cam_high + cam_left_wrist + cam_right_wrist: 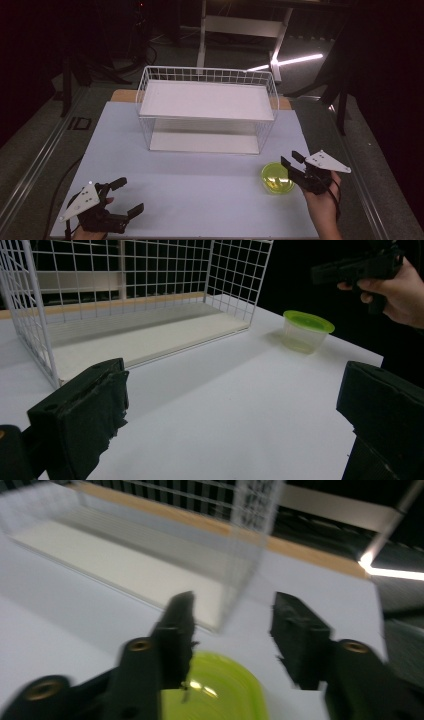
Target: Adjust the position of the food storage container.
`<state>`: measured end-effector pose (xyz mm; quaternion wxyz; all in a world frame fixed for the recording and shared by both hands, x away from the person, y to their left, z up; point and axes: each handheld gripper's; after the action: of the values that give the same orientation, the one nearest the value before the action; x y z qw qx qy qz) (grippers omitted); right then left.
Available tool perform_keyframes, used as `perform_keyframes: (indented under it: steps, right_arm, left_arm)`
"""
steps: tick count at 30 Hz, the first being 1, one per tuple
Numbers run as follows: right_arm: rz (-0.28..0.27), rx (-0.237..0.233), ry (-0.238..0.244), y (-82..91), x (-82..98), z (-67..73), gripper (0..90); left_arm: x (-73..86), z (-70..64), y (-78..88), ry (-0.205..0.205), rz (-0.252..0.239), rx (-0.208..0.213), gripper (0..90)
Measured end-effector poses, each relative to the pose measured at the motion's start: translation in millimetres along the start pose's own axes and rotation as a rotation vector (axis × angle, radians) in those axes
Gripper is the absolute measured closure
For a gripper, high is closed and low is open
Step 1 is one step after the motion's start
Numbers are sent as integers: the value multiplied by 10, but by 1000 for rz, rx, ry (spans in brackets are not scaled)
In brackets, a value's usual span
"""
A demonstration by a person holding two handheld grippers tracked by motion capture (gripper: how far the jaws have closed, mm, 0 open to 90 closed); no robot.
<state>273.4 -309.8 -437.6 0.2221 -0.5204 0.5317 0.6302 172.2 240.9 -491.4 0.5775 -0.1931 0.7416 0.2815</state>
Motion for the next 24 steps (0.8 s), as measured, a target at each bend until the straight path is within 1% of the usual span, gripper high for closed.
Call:
perform_keyframes:
  steps: [2, 4, 5, 6, 8, 9, 11, 12, 14, 15, 16, 18, 19, 20, 23, 24]
  right_arm:
    - [28, 45, -12, -6, 87, -51, 656]
    - [50, 61, -23, -17, 155, -99, 713]
    - [50, 61, -23, -17, 155, -99, 713]
    - [74, 83, -25, -19, 231, -144, 787]
    - [103, 99, -32, -13, 317, -190, 846]
    - [113, 109, -30, -7, 355, -209, 860]
    - [117, 116, -34, -2, 383, -225, 878]
    - [130, 123, -45, 7, 428, -253, 895]
    - [150, 132, -67, 19, 511, -296, 898]
    - [173, 135, -68, 20, 585, -310, 899]
    - [173, 135, -68, 20, 585, -310, 899]
    - [198, 125, -73, 12, 673, -308, 900]
    - [217, 119, -68, 5, 744, -302, 900]
    - [217, 119, -68, 5, 744, -302, 900]
    - [247, 106, -73, -8, 848, -288, 900]
    - [260, 94, -74, -16, 883, -277, 900]
  left_arm:
    - [0, 0, 0, 0, 0, 0, 11]
    - [0, 0, 0, 0, -1, 1, 11]
    - [0, 0, -1, 1, -1, 1, 11]
    - [1, 0, -3, 2, 0, 0, 11]
    - [2, -2, -5, -1, 1, 0, 11]
    - [2, -2, -5, -1, 1, 0, 11]
    - [3, -3, -5, -1, 3, 0, 11]
    - [3, -4, -6, 0, 4, 1, 11]
    - [3, -7, -9, -1, 4, 1, 11]
    - [3, -8, -9, -2, 5, 0, 11]
    - [2, -11, -9, -2, 4, 0, 11]
    - [2, -11, -9, -1, 3, 0, 11]
    - [3, -11, -10, -1, 3, 0, 11]
    - [4, -10, -11, -1, 4, 0, 11]
    - [4, -13, -13, -2, 4, 0, 11]
    - [3, -13, -13, -3, 5, 0, 11]
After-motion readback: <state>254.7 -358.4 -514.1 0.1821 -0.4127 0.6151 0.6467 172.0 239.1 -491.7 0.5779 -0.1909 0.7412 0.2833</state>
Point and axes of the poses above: each handheld gripper's, and its own axes: y roughly backward along the jaws, x roughly out of its underside, z roughly to its left, and after that the axes turned 3 degrees about x, right-handed
